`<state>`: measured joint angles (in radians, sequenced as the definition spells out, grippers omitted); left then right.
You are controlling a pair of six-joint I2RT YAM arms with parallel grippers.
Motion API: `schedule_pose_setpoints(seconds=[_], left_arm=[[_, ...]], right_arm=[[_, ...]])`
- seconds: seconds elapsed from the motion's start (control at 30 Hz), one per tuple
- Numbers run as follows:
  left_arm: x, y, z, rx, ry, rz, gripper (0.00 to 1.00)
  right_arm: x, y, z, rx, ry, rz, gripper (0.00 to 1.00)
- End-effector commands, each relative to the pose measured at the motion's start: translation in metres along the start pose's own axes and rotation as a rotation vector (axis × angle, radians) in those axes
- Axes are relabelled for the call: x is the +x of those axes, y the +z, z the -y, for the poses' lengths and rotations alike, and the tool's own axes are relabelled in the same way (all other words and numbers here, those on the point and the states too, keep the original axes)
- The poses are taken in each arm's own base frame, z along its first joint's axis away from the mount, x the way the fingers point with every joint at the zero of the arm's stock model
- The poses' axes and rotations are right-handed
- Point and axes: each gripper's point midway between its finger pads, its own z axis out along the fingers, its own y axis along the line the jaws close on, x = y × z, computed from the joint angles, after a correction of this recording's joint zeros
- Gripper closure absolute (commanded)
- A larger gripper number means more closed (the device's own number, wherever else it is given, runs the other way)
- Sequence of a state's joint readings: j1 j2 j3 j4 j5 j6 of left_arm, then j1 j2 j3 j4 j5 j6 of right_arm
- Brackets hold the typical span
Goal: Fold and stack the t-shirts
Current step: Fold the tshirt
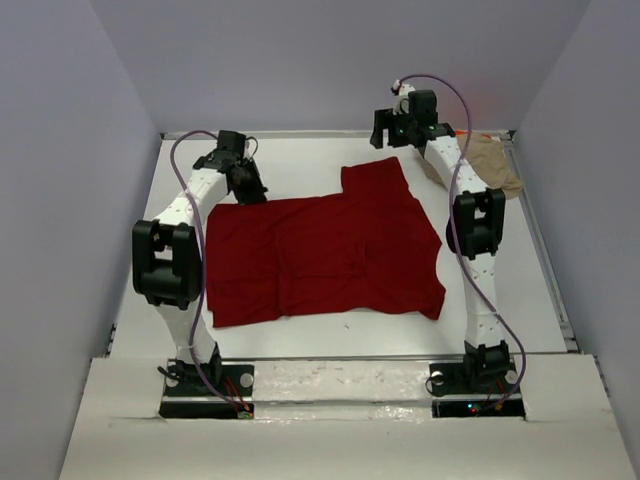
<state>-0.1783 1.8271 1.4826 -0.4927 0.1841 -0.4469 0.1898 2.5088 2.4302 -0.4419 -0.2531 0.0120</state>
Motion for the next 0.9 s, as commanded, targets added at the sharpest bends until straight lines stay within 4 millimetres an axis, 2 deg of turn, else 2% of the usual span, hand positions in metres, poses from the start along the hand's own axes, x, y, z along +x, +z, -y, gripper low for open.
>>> schedule_pose_setpoints(seconds=[0.0,0.07,0.13,0.17,0.2,0.23,0.33,0.37,0.4,0.43,0.53,0.7,0.87], left_arm=[[-0.025,-0.016,-0.015,0.026,-0.064,0.046,0.96],[-0.038,-0.018,-0.033,0.004,-0.112,0.075,0.98],[-0.05,-0.02,-0.049,-0.013,-0.148,0.095,0.98],[-0.05,-0.02,-0.051,-0.02,-0.153,0.094,0.98],[-0.059,-0.024,-0.065,-0.042,-0.183,0.109,0.98],[-0.059,-0.022,-0.068,-0.024,-0.199,0.096,0.99],[-0.068,-0.019,-0.085,-0.032,-0.245,0.101,0.99],[-0.068,-0.013,-0.092,-0.032,-0.263,0.092,0.99],[-0.064,-0.006,-0.093,-0.018,-0.276,0.065,0.99],[-0.064,-0.004,-0.094,-0.005,-0.283,0.057,0.99],[-0.065,0.001,-0.097,0.001,-0.305,0.046,0.98],[-0.06,0.017,-0.11,0.016,-0.354,-0.006,0.99],[-0.064,0.02,-0.121,-0.005,-0.38,0.0,0.99]], right_arm=[[0.053,-0.025,0.023,0.07,0.147,-0.157,0.18],[0.06,-0.033,0.031,0.073,0.204,-0.179,0.23],[0.059,-0.038,0.035,0.075,0.213,-0.185,0.24],[0.059,-0.039,0.034,0.073,0.21,-0.19,0.25],[0.054,-0.041,0.04,0.073,0.212,-0.182,0.25],[0.056,-0.043,0.038,0.069,0.216,-0.194,0.25],[0.054,-0.048,0.051,0.078,0.226,-0.19,0.26],[0.05,-0.048,0.046,0.05,0.228,-0.184,0.26],[0.059,-0.045,0.052,0.042,0.242,-0.209,0.25],[0.045,-0.047,0.054,0.013,0.236,-0.182,0.25],[0.046,-0.041,0.054,-0.039,0.243,-0.2,0.26],[0.066,-0.029,0.059,-0.123,0.321,-0.227,0.27],[0.079,-0.026,0.065,-0.151,0.366,-0.248,0.29]])
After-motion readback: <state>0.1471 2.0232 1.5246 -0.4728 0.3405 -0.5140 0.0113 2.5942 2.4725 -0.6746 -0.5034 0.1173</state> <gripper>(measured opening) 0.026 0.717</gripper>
